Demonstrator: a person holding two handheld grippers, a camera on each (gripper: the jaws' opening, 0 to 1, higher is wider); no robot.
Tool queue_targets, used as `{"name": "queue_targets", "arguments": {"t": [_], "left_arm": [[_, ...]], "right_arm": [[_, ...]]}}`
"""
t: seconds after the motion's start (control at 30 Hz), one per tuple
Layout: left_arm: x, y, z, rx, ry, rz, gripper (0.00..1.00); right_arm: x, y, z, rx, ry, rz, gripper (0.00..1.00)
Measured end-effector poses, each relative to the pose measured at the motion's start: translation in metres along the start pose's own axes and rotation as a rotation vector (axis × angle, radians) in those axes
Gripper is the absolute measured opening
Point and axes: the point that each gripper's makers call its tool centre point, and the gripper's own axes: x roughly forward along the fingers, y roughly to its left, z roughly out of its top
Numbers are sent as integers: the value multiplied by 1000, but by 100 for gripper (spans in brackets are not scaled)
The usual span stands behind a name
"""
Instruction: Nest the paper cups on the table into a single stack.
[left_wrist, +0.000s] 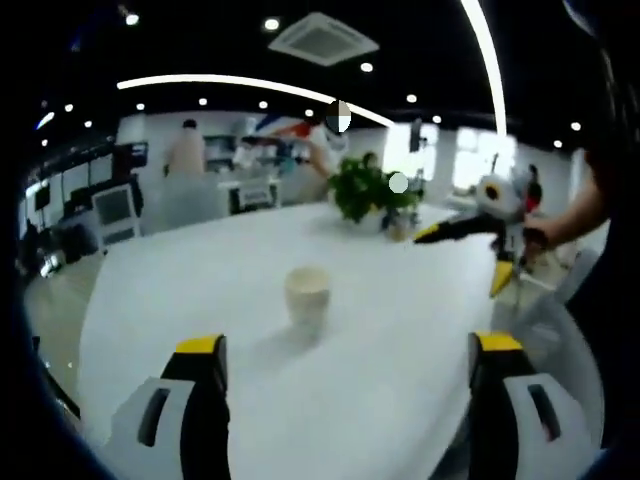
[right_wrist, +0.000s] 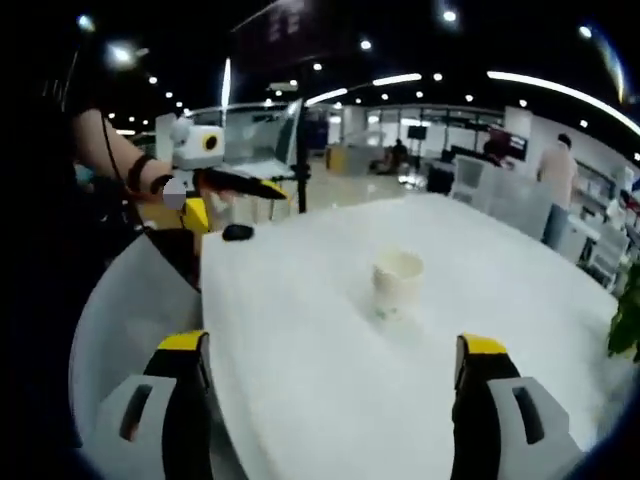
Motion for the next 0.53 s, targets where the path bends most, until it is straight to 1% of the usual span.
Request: {"name": "queue_targets", "arguments": {"t": [0.07,0.13,0.2,0.27,0.33,0.43,0.53], "left_arm": [[-3,1,6,9,-23,18,99],[-3,2,5,-2,-37,26,99],[-3,3,-2,-20,-16,38,99],[-3,1,-4,-22,-14,34,99],[-3,-1,-5,-17,-11,35,99],[-2,-2,-2,-44,-28,37,99],[-3,0,-2,-44,-24,45,99]], "right_arm": [[-2,-1,3,1,-3,-7,100],[-2,-7,4,9,-5,-25,100],[-2,-14,2,32,5,-44,100],[-2,-18,2,54,-7,-48,100],[-2,-21,4,78,-33,-46,100],[-3,-23,3,86,-38,-53,100],[-3,-24,5,92,-47,-52,100]]}}
